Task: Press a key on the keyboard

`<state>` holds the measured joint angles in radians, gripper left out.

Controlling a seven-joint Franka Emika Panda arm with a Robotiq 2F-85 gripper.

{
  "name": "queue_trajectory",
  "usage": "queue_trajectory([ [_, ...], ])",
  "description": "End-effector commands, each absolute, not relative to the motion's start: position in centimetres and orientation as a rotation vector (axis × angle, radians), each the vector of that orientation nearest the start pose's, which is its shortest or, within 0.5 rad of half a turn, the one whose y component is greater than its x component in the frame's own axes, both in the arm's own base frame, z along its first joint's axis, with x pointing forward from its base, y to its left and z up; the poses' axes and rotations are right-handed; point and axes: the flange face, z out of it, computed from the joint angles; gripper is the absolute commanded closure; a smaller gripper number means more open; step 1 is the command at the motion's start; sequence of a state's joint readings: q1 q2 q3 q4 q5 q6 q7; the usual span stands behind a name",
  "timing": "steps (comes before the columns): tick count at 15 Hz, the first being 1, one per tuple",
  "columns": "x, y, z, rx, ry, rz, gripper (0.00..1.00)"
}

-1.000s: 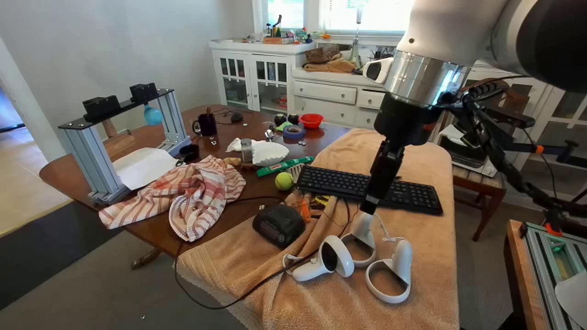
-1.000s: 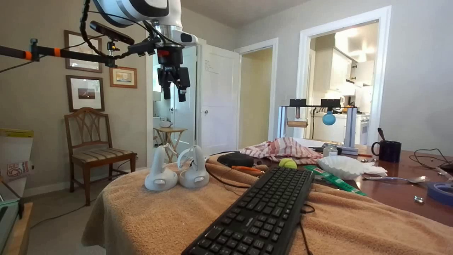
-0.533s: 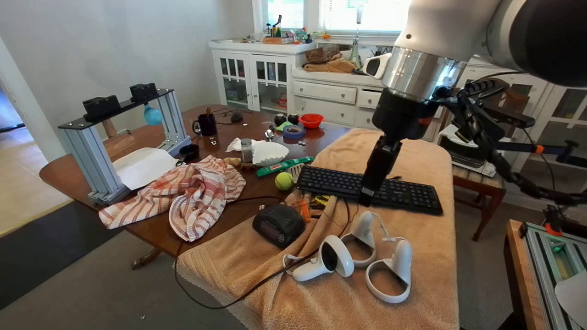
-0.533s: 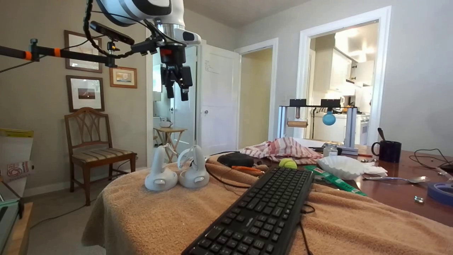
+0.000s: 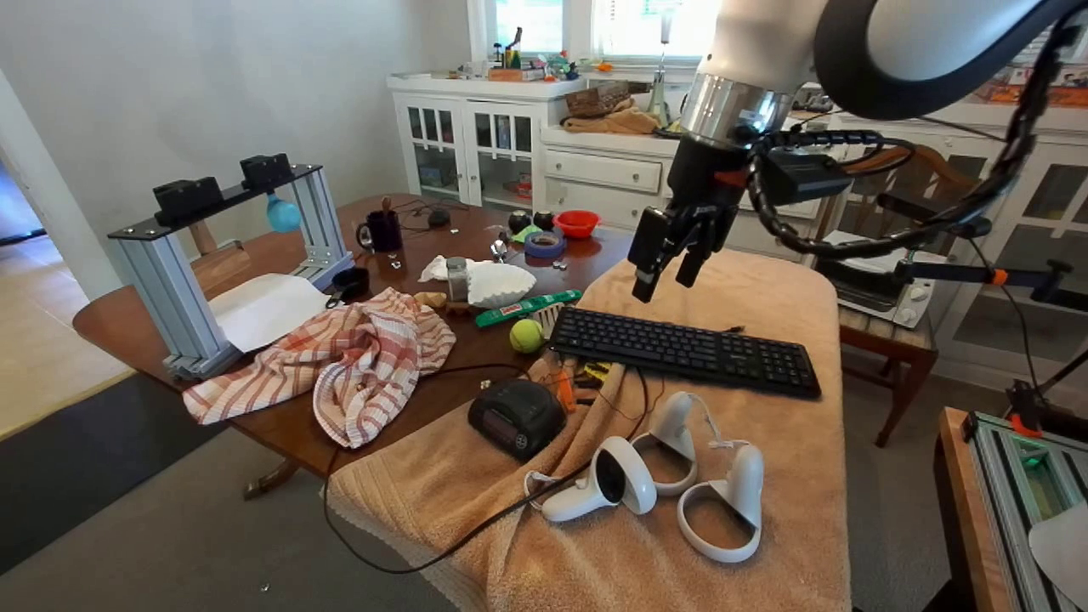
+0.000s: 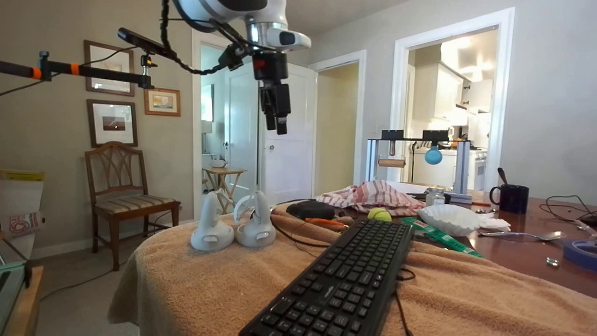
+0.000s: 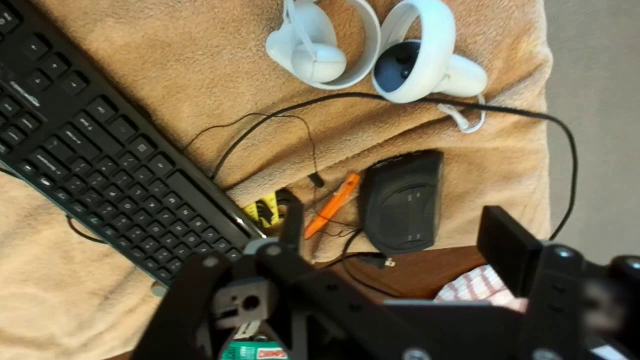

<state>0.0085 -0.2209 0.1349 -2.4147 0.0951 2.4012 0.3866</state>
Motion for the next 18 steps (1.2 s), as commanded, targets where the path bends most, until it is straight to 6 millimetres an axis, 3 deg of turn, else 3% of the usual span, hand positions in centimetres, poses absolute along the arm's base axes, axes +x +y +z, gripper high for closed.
queue_trajectory([
  [1,50.2,3.5,39.5,-2.96,0.756,-0.258,0.42],
  [5,52.2,0.2,36.6,-2.915,1.084,-0.262,0.74],
  [9,53.9,-0.5,34.0,-2.778,1.396,-0.295,1.0],
  [13,55.2,-2.5,31.7,-2.664,1.643,-0.344,1.0],
  [18,56.4,-6.5,29.9,-2.537,1.845,-0.289,1.0],
])
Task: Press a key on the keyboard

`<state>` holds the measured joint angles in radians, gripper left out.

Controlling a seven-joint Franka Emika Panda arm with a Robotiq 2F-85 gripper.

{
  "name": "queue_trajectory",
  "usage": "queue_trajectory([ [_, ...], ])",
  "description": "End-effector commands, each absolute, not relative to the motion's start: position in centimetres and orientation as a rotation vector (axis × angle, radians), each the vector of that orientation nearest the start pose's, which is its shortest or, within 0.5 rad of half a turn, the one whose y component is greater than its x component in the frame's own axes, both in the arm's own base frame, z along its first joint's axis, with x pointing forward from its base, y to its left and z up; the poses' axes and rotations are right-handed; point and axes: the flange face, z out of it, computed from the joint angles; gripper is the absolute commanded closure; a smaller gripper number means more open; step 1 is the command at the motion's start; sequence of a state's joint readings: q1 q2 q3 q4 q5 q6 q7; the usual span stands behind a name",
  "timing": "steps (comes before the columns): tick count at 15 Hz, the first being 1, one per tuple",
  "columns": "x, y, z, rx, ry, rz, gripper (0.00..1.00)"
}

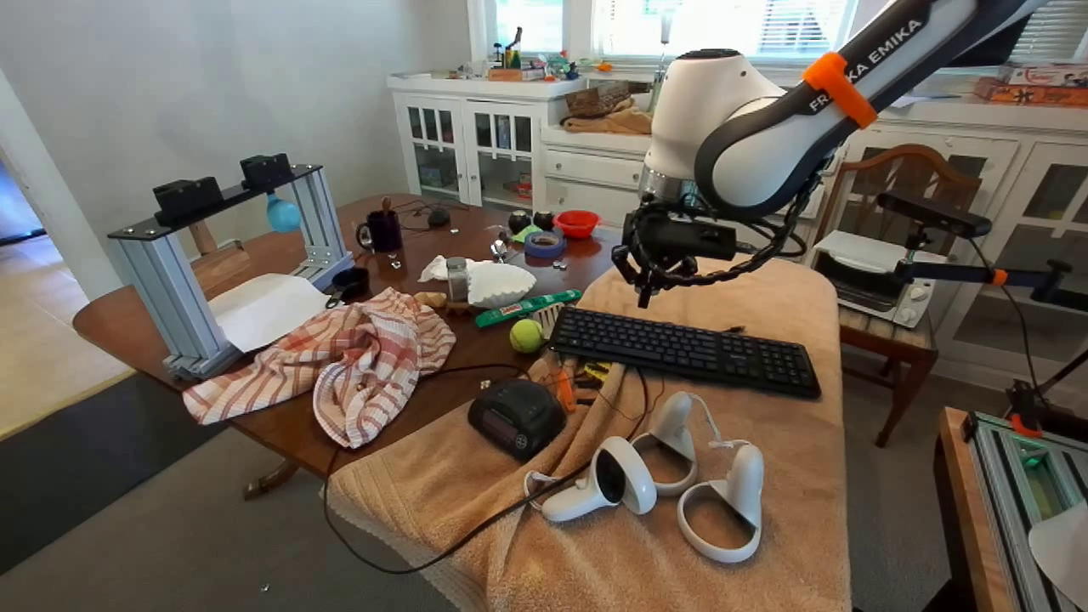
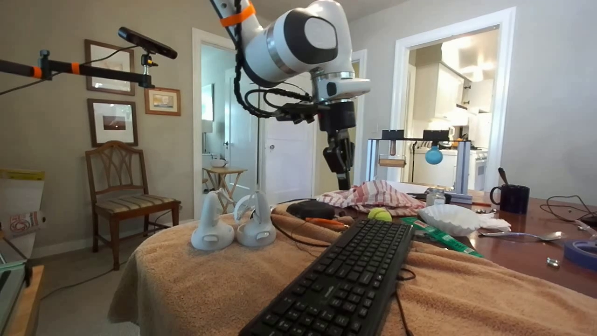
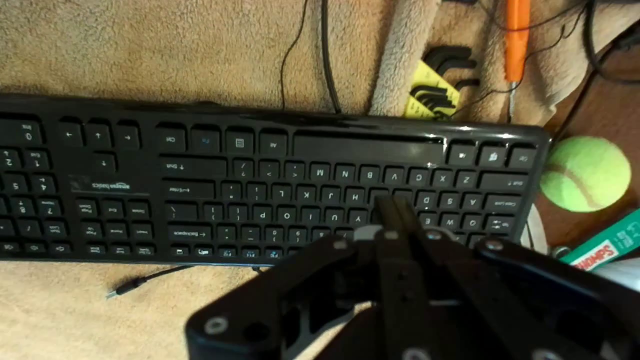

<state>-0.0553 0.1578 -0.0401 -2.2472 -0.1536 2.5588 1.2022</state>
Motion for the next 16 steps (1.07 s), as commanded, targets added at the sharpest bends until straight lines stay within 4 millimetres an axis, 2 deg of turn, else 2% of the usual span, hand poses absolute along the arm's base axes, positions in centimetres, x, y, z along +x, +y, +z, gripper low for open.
queue_trajectory([
  [1,56.6,-7.3,29.7,-2.518,1.882,-0.306,1.0],
  [2,55.6,-6.7,30.6,-2.568,1.809,-0.285,0.99],
  [4,55.9,-7.7,30.2,-2.547,1.849,-0.286,0.99],
  [9,56.8,-7.6,29.8,-2.496,1.92,-0.326,1.0],
  [13,57.7,-8.6,28.3,-2.383,2.076,-0.427,1.0],
  [16,58.4,-9.4,26.4,-2.231,2.196,-0.479,1.0],
])
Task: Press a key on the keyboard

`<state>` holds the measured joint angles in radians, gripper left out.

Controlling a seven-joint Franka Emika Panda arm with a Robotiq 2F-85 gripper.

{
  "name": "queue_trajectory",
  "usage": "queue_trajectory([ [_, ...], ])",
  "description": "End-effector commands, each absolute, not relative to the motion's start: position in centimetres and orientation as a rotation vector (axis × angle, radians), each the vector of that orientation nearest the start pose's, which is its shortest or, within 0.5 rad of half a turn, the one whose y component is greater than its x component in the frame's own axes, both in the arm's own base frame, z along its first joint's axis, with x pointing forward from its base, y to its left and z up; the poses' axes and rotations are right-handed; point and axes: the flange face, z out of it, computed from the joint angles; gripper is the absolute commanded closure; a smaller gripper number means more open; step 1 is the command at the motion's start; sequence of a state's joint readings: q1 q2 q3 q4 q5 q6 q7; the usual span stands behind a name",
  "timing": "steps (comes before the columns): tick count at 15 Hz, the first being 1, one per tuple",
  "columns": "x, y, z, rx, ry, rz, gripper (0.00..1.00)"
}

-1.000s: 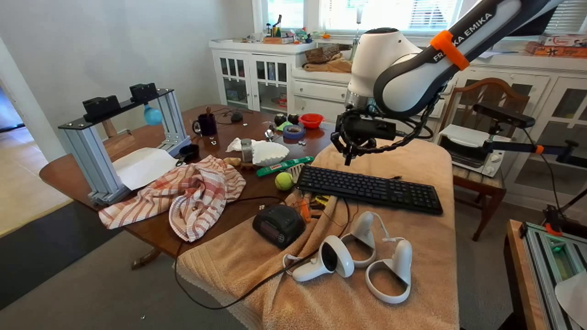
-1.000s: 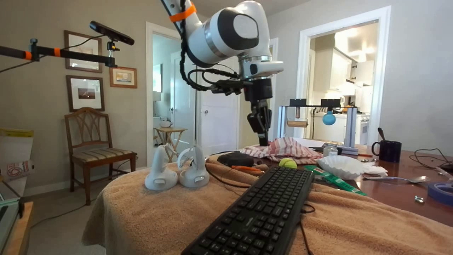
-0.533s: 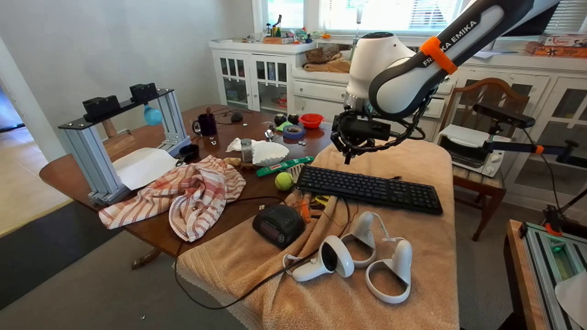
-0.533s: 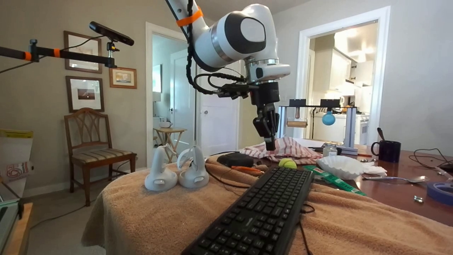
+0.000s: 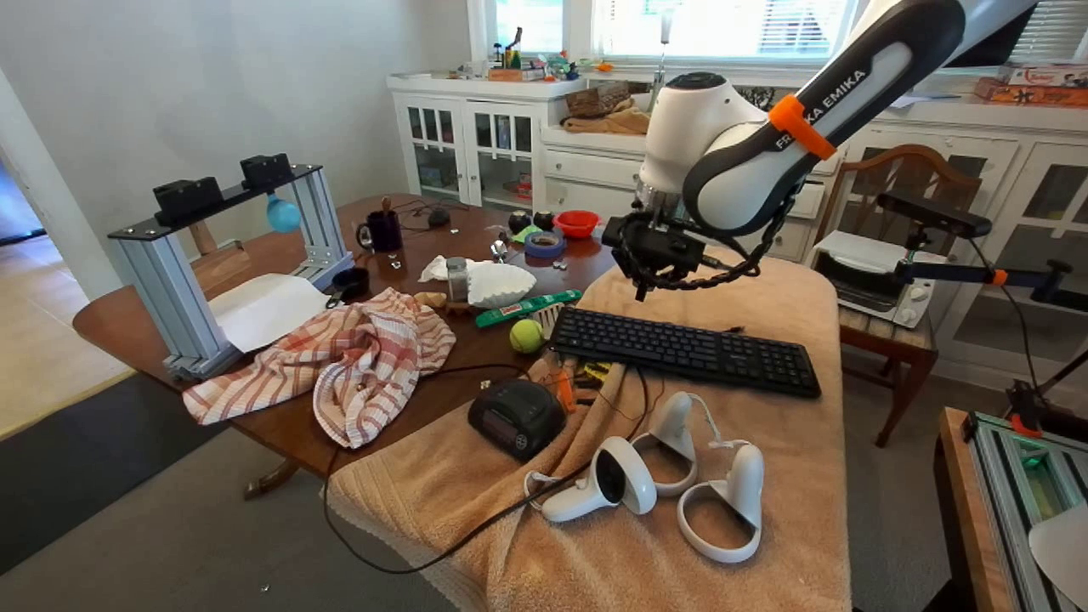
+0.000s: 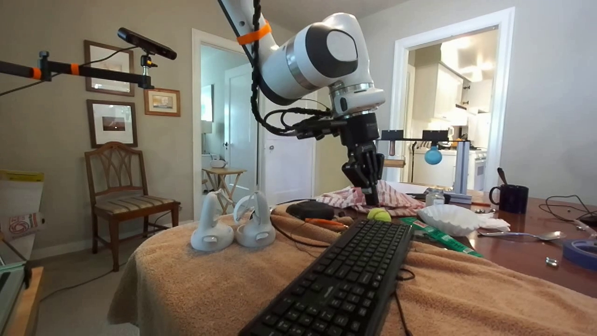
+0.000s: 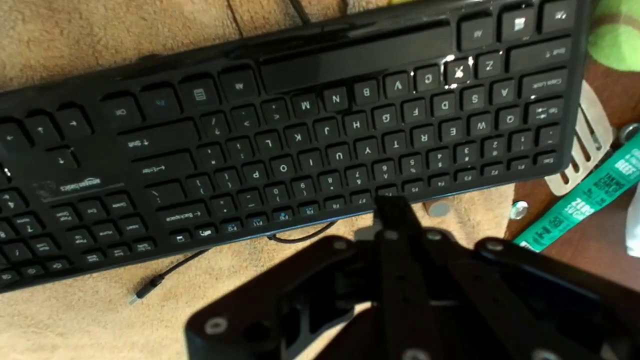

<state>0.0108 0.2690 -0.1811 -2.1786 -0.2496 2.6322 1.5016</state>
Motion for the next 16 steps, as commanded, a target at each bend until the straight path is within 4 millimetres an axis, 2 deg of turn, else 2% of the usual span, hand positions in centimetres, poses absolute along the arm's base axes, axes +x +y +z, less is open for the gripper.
queue_trajectory([
  [1,58.6,-9.6,25.9,-2.198,2.222,-0.479,1.0],
  [8,58.6,-9.6,22.9,-2.171,2.265,-0.392,1.0],
  [16,58.8,-9.8,21.7,-2.148,2.27,-0.405,1.0],
])
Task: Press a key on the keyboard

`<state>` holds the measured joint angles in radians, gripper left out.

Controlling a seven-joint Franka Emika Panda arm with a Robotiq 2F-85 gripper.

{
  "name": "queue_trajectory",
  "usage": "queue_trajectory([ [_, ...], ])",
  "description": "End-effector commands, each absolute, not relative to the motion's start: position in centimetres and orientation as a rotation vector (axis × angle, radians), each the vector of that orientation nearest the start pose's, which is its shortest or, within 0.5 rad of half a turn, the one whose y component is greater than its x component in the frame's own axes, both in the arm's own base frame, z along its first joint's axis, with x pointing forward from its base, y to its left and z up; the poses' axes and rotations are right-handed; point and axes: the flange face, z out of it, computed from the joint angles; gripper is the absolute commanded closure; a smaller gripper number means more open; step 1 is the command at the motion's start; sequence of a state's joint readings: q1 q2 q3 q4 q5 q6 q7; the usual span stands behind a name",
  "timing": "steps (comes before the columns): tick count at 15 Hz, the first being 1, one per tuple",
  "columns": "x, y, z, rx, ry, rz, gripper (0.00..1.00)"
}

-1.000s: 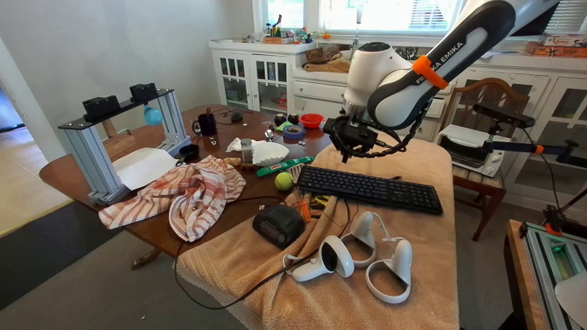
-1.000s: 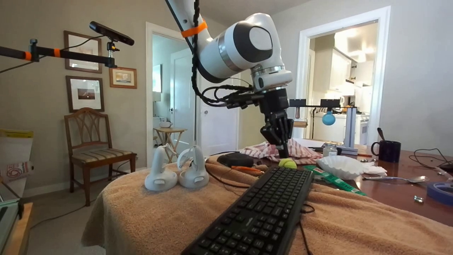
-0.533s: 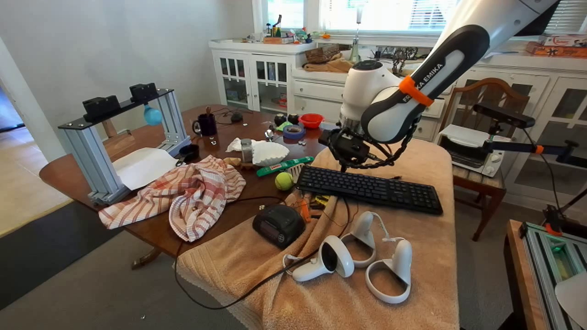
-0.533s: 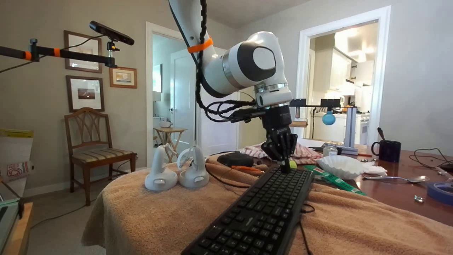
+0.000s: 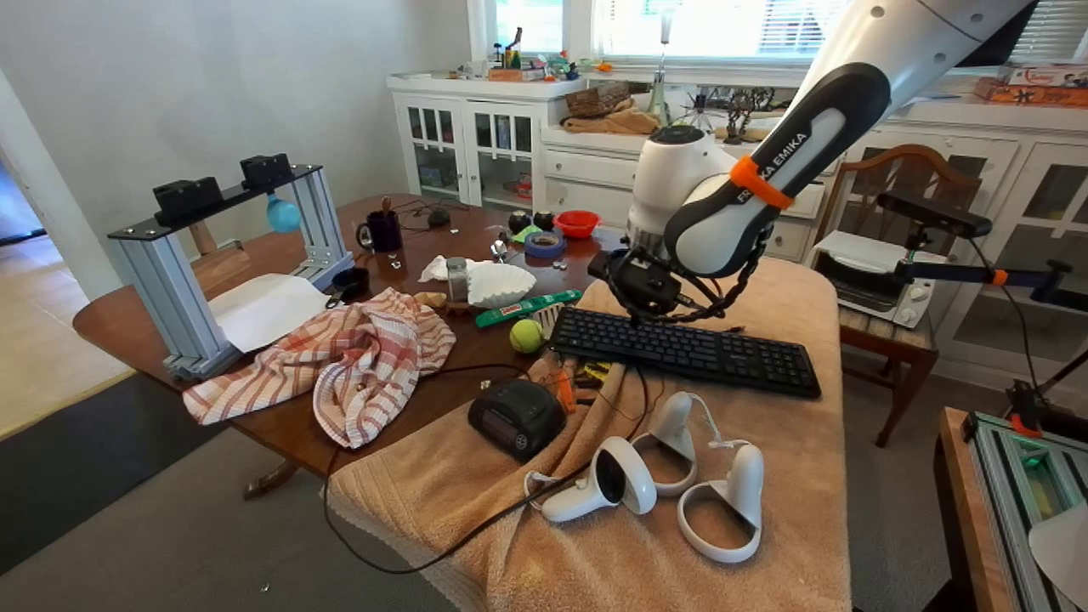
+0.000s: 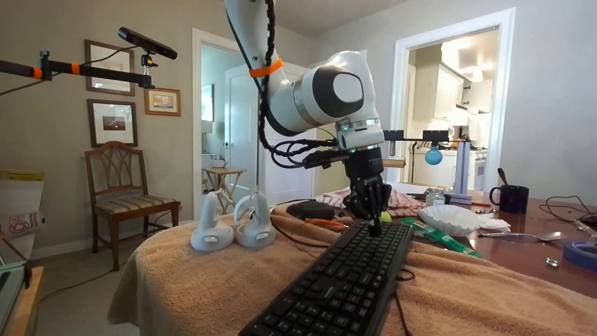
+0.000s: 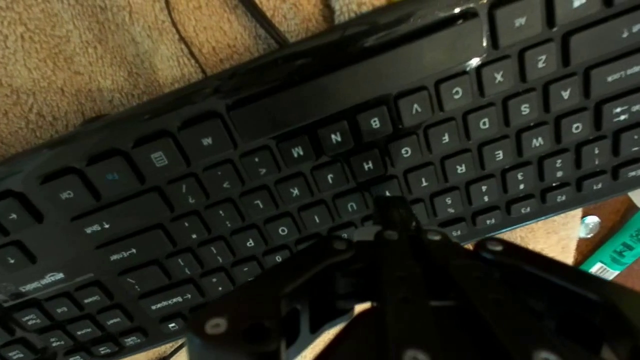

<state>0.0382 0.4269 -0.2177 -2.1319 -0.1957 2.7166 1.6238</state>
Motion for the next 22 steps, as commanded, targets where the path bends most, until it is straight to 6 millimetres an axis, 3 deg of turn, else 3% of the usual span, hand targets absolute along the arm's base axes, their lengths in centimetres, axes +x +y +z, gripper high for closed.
queue_trajectory([
  [1,58.9,-9.8,21.7,-2.14,2.271,-0.411,1.0],
  [10,59.0,-10.3,20.9,-2.155,2.288,-0.434,1.0],
  [22,59.0,-9.2,20.8,-2.182,2.248,-0.466,1.0],
])
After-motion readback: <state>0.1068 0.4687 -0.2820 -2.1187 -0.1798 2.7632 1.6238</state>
